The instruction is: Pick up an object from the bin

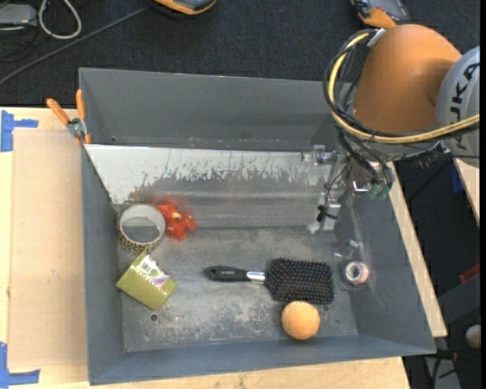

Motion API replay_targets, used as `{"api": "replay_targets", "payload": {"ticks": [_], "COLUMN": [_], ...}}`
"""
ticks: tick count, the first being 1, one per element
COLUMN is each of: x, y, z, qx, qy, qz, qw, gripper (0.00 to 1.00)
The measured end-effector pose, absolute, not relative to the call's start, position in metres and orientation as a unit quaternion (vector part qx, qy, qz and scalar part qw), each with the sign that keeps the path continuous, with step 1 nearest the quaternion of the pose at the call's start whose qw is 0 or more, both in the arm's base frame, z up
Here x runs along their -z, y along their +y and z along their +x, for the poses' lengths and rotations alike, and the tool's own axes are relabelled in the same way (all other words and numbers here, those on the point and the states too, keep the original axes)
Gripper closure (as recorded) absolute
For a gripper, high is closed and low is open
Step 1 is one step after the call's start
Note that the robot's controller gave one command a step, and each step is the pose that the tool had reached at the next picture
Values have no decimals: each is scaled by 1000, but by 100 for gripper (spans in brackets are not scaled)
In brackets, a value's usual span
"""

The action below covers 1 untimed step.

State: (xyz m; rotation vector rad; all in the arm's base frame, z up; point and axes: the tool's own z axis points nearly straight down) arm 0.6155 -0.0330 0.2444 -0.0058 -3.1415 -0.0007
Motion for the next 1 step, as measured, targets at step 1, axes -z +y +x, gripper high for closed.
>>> {"api": "replay_targets", "payload": {"ticks": [1], "x": [-180], "y": [-31], "z": [592], "qx": [0], "qy": [-1000], "qz": [1], "qw": [0], "gripper": [0]}}
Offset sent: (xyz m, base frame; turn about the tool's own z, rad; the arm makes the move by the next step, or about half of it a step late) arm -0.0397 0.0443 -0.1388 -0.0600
